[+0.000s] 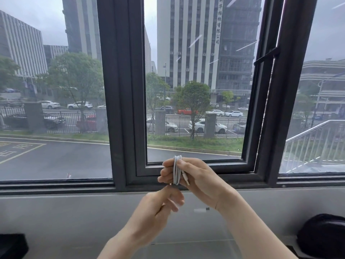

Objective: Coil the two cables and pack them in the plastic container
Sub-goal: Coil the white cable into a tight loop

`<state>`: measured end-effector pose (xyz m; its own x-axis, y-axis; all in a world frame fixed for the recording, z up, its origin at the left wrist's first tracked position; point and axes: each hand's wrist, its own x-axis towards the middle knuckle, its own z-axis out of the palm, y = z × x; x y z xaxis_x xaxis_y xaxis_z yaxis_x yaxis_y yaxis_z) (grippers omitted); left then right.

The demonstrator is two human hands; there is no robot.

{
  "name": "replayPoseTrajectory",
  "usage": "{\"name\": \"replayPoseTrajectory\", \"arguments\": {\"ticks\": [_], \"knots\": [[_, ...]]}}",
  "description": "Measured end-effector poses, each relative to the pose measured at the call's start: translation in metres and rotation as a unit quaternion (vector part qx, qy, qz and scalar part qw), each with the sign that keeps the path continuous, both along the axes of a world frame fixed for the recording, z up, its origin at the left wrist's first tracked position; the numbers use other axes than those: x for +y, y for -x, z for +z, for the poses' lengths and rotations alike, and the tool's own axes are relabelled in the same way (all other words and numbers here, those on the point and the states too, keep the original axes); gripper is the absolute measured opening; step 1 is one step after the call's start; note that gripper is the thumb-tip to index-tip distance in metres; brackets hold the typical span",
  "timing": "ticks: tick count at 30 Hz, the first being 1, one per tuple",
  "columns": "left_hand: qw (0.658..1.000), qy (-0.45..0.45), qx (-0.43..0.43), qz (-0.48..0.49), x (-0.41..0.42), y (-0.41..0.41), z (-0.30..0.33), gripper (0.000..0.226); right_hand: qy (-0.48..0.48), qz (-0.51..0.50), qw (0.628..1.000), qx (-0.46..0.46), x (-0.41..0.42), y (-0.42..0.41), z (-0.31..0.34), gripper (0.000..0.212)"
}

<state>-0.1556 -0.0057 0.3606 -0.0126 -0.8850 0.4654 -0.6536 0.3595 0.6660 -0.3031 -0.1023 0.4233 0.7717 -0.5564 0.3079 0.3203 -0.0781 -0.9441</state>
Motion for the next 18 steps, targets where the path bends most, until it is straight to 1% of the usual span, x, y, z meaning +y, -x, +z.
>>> {"name": "replayPoseTrajectory", "arguments": {"ticks": [1,3,4,6,9,11,13,15,16,18], "knots": [[0.998,0.015,-0.061,-0.001,0.003,-0.001,0.002,0.027,0.005,-0.009,1.0,0.005,0.0,0.0,-0.001,0.035],[0.981,0.081,-0.178,0.008,0.008,-0.004,0.005,0.006,0.022,-0.027,0.999,0.023,-0.001,0.001,-0.002,0.036],[0.969,0.117,-0.219,0.011,0.011,-0.005,0.009,0.008,0.029,-0.028,0.999,0.036,-0.002,0.001,-0.002,0.036],[0.951,0.17,-0.26,0.006,0.013,-0.005,0.016,0.017,0.03,-0.018,0.997,0.062,-0.001,0.003,-0.002,0.038],[0.933,0.215,-0.29,0.001,0.012,-0.001,0.027,0.02,0.038,-0.017,0.994,0.101,0.0,0.002,-0.005,0.037],[0.927,0.227,-0.298,-0.001,0.012,0.003,0.032,0.019,0.048,-0.014,0.991,0.121,0.002,0.0,-0.008,0.034],[0.934,0.228,-0.275,-0.009,0.013,0.007,0.037,0.016,0.078,0.009,0.986,0.144,0.002,0.0,-0.01,0.031],[0.945,0.233,-0.231,-0.003,0.014,0.01,0.041,0.015,0.099,0.041,0.982,0.155,0.002,0.001,-0.012,0.026],[0.95,0.237,-0.201,0.003,0.013,0.01,0.042,0.015,0.093,0.056,0.983,0.149,0.003,0.001,-0.011,0.024],[0.956,0.252,-0.145,0.019,0.011,0.01,0.043,0.016,0.067,0.07,0.987,0.131,0.005,0.0,-0.01,0.03]]}}
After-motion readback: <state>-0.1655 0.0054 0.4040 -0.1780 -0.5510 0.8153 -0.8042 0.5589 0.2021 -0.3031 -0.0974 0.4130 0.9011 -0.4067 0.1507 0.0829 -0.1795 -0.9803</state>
